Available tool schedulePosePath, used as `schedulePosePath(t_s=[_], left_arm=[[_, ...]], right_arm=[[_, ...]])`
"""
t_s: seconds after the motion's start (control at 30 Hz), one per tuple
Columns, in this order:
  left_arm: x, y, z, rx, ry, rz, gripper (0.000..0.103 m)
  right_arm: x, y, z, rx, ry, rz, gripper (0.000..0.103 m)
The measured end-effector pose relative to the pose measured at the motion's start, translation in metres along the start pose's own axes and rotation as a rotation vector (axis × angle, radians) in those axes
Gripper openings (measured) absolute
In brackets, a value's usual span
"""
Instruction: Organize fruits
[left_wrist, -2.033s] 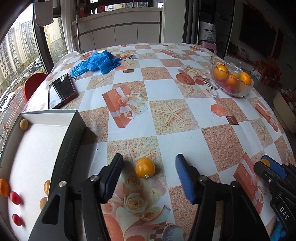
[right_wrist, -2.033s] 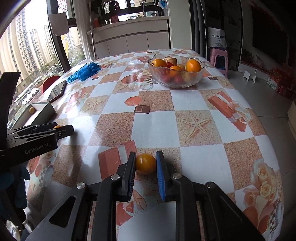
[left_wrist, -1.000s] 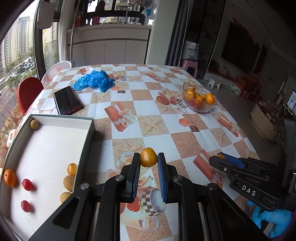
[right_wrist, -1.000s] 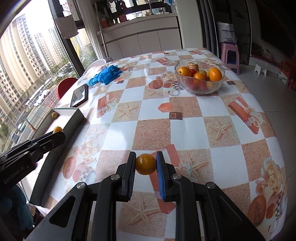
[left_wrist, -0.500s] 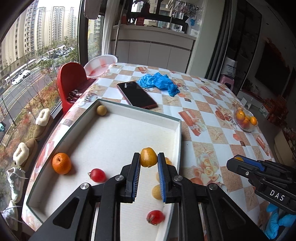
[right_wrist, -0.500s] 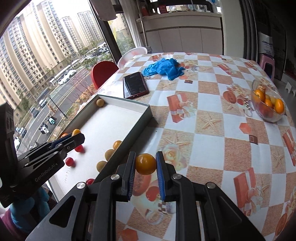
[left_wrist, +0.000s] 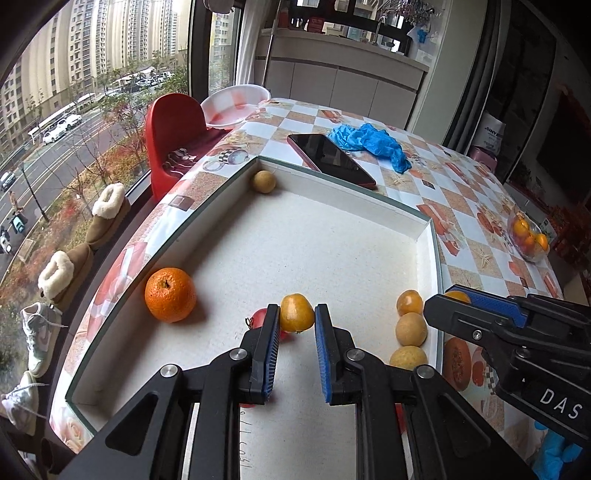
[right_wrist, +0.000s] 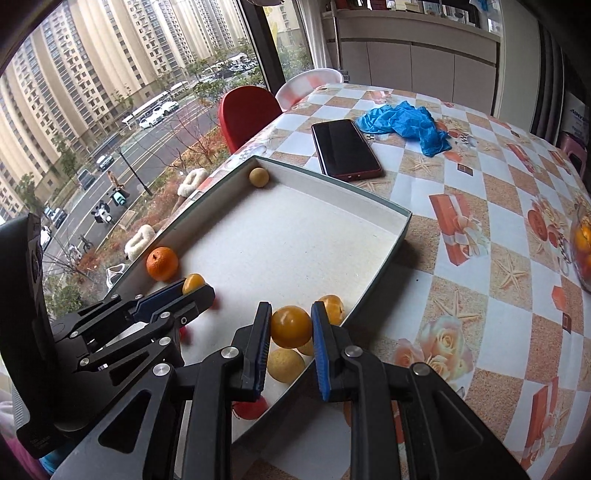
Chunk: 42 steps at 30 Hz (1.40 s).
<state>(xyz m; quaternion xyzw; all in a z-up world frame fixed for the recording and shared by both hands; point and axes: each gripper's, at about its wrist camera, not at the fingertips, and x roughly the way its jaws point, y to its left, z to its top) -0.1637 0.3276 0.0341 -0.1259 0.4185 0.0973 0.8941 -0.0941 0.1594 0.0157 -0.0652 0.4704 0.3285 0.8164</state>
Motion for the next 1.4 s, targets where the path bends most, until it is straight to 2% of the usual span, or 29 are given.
schedulePosePath(t_s=[0.17, 0.27, 0.3, 0.37, 0.4, 0.43, 0.47, 0.53, 0.6, 0.63, 0.67, 0.77, 1.0, 1.13, 1.4], left_arm=[[0.002, -0.001, -0.001, 0.016, -0.002, 0.004, 0.020], [0.001, -0.002, -0.002, 0.016, -0.003, -0.003, 0.022], [0.000, -0.001, -0.002, 0.011, -0.007, 0.010, 0.026], [-0.001, 0.005, -0.002, -0.014, -0.014, 0.053, 0.050], [-0.001, 0.009, -0.002, -0.036, -0.020, 0.077, 0.072], [-0.003, 0.015, -0.002, -0.059, -0.035, 0.080, 0.083], [-0.006, 0.019, -0.002, -0.079, -0.048, 0.066, 0.085], [-0.008, 0.020, -0.002, -0.086, -0.045, 0.037, 0.085], [-0.009, 0.017, -0.003, -0.068, -0.044, 0.044, 0.085], [-0.010, 0.015, -0.003, -0.057, -0.043, 0.051, 0.098], [-0.011, 0.014, -0.004, -0.050, -0.046, 0.060, 0.103], [-0.013, 0.008, -0.005, -0.018, -0.037, 0.080, 0.103], [-0.011, 0.000, -0.008, 0.035, 0.024, 0.150, 0.103], [-0.011, -0.003, -0.011, 0.062, 0.031, 0.189, 0.103], [-0.013, -0.002, -0.014, 0.060, 0.037, 0.188, 0.103]], right_arm=[[0.017, 0.003, 0.003, -0.013, 0.055, 0.018, 0.026], [0.018, 0.006, 0.004, -0.030, 0.058, -0.015, 0.040], [0.016, 0.005, 0.005, -0.032, 0.052, -0.032, 0.045], [0.011, -0.001, 0.005, -0.015, 0.041, -0.035, 0.048], [0.008, -0.006, 0.006, 0.000, 0.038, -0.032, 0.059], [0.006, -0.009, 0.008, 0.011, 0.033, -0.034, 0.066], [0.003, -0.011, 0.008, 0.017, 0.025, -0.037, 0.077], [-0.003, -0.013, 0.009, 0.014, 0.011, -0.045, 0.079], [-0.007, -0.013, 0.010, 0.010, 0.014, -0.056, 0.082], [-0.009, -0.012, 0.010, 0.007, 0.013, -0.059, 0.083], [-0.011, -0.012, 0.010, 0.003, 0.013, -0.063, 0.088], [-0.014, -0.012, 0.008, -0.010, 0.020, -0.073, 0.103], [-0.018, -0.002, 0.003, -0.079, 0.030, -0.117, 0.103], [-0.019, 0.004, 0.001, -0.115, 0.032, -0.125, 0.103], [-0.023, 0.009, -0.004, -0.152, 0.031, -0.129, 0.103]])
